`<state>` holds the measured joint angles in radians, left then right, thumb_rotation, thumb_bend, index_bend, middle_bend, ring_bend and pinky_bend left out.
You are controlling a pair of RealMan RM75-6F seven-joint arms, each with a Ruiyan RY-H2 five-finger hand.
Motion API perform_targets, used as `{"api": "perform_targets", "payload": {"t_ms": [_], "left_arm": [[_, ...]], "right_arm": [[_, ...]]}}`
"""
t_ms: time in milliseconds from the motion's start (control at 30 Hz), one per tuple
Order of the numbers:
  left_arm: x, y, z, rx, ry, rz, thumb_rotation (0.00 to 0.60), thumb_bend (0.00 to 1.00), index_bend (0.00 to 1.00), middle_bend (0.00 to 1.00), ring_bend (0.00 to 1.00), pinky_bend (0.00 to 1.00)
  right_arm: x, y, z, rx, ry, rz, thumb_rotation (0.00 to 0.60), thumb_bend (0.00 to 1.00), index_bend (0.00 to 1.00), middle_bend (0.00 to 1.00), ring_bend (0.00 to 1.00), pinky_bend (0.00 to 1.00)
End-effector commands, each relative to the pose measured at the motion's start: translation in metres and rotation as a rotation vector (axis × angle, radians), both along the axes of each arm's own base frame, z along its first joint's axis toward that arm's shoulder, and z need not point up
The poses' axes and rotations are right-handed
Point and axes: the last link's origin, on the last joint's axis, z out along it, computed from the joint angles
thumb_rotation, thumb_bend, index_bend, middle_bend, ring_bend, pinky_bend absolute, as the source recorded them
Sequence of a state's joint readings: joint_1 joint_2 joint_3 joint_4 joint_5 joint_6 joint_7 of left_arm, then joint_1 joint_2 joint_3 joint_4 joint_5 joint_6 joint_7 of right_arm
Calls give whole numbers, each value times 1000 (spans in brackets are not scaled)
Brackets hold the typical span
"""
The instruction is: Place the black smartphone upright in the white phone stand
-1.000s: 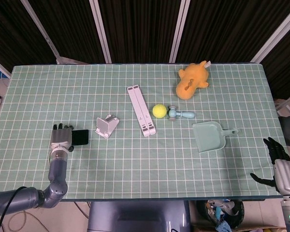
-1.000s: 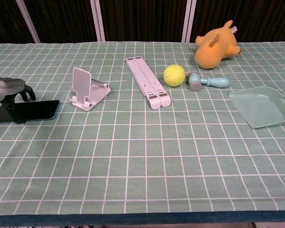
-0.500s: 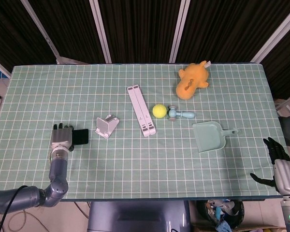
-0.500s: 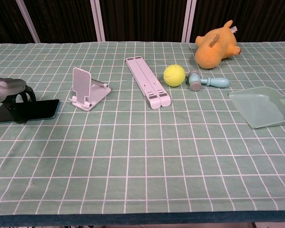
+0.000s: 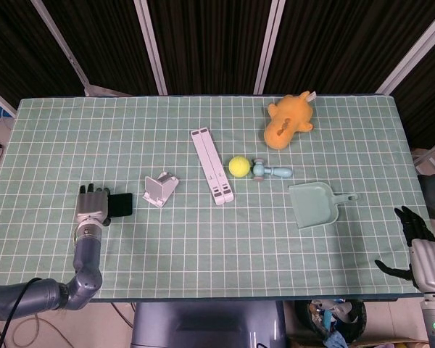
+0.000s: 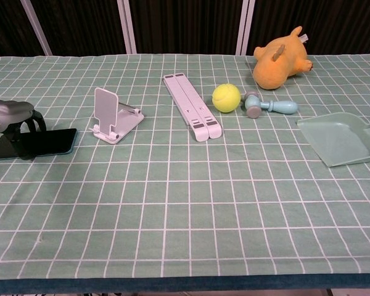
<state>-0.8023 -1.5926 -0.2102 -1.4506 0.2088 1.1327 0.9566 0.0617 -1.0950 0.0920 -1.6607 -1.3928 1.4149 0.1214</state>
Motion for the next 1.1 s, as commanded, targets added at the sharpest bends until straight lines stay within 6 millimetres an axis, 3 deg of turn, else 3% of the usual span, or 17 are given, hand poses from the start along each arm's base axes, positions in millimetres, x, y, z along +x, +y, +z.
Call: {"api": "perform_targets", "payload": {"t_ms": [33,467,1100], "left_arm": [[-1,0,-1,0,-2,4,600,312,269,275,0,0],[0,0,-1,24,-40,-16,600,383,452,488,74,0],[22,-7,34,151,-215,-89,600,405,506,550,127,38]], "right_arm": [[0,0,0,0,-2,-1,600,95,0,0,0,199],[0,0,0,-2,-4,0,600,97,0,0,0,199],[1,0,1,-6,-6,5,600,99,0,0,0,199]]}}
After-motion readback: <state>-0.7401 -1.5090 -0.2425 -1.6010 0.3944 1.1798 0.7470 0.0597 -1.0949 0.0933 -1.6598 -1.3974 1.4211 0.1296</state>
